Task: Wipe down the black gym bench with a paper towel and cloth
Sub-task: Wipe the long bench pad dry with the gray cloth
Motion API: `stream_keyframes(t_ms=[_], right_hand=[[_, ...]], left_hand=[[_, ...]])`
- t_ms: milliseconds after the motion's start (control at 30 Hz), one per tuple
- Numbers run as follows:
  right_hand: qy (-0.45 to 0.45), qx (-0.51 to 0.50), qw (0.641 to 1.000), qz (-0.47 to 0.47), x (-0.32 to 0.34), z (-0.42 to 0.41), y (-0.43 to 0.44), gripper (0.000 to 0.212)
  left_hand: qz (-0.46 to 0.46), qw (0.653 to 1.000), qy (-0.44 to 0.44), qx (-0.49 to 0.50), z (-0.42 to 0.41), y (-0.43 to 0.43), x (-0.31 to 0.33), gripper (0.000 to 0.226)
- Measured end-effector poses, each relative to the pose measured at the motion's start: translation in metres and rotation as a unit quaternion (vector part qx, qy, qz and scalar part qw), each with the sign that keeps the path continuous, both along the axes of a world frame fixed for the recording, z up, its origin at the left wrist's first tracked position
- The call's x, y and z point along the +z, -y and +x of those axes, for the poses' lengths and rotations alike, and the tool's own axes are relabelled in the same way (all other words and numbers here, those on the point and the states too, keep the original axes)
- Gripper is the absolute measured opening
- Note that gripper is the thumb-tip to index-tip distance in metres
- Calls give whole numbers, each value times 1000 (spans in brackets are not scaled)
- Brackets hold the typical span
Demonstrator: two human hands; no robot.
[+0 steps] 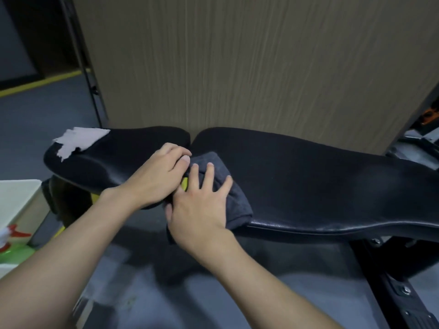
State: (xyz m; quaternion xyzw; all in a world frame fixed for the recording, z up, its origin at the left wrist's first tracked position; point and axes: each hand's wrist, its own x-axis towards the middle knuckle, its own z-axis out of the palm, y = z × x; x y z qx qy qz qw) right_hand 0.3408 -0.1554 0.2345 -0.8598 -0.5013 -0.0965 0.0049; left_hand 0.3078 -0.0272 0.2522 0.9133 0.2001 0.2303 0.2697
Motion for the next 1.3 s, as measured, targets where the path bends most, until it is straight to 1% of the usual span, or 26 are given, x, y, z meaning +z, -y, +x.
stream_keyframes(t_ms=[67,133,200,267,400,467,567,667,700,767,833,900,967,1133,1300], right_hand=[[25,34,999,-8,-4,-6,-2,59],[47,62,997,10,-9,-2,8,57],[65,79,994,33,-16,5,26,59],[63,84,993,49,-24,13,46,62],[103,81,986,102,-33,40,92,53],[120,67,984,111,-35,58,117,55],[112,32,987,112,-34,66,133,64],[113,31,984,132,-36,65,130,61],[120,39,982,138,-37,68,133,57],[136,44,979,143,-39,77,146,54],[151,32,978,141,-43,89,163,58],[169,15,976,135,-46,102,181,64],[182,9,973,142,-48,114,195,63],[190,-25,964,182,-57,150,237,57],[166,-119,952,227,-67,194,287,55]], left_hand=[[-15,1000,10,3,-5,0,3,34],[-25,1000,7,-3,-6,2,5,36],[-39,999,7,-14,-3,6,6,39],[-49,998,10,-24,5,12,8,41],[-45,998,-2,-53,25,30,14,42],[-46,996,-23,-68,36,38,15,46],[-34,992,-86,-81,49,50,12,54],[17,987,-138,-76,59,65,11,54],[28,987,-140,-78,62,68,11,53],[13,987,-132,-87,67,73,12,49],[-13,986,-121,-110,74,76,14,51],[-27,984,-119,-129,86,83,15,58],[-29,983,-118,-141,95,93,17,59],[18,970,-139,-198,128,137,20,52],[76,956,-180,-220,162,181,20,59]])
